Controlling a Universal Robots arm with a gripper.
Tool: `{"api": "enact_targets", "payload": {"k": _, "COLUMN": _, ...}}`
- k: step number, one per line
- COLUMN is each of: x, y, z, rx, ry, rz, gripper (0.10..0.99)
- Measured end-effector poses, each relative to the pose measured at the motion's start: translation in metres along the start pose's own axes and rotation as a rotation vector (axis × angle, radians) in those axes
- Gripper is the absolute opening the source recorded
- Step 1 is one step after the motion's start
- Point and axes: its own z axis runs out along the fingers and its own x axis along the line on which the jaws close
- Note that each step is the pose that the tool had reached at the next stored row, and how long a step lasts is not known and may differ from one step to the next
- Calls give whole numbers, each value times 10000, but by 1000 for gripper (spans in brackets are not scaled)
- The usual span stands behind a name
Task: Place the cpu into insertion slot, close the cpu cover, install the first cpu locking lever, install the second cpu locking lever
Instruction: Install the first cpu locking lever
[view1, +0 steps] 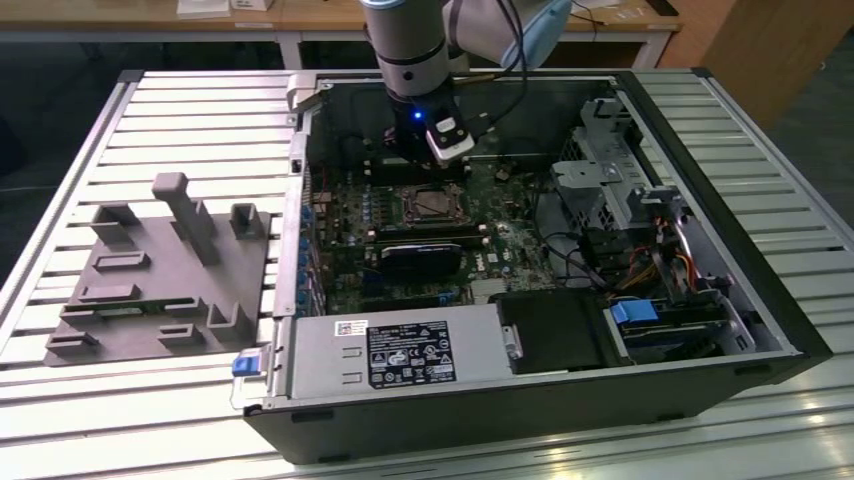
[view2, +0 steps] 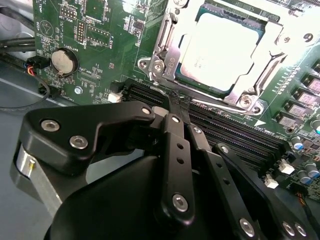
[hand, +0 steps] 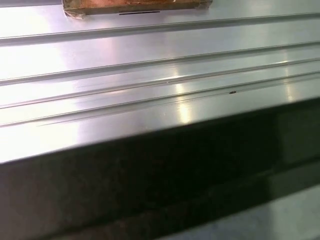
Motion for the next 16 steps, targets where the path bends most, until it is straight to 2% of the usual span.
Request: {"api": "enact_targets", "payload": {"k": 16, "x": 2, "y": -16, "z": 23, "rx": -36, "ry": -148, "rz": -15, "gripper": 102}}
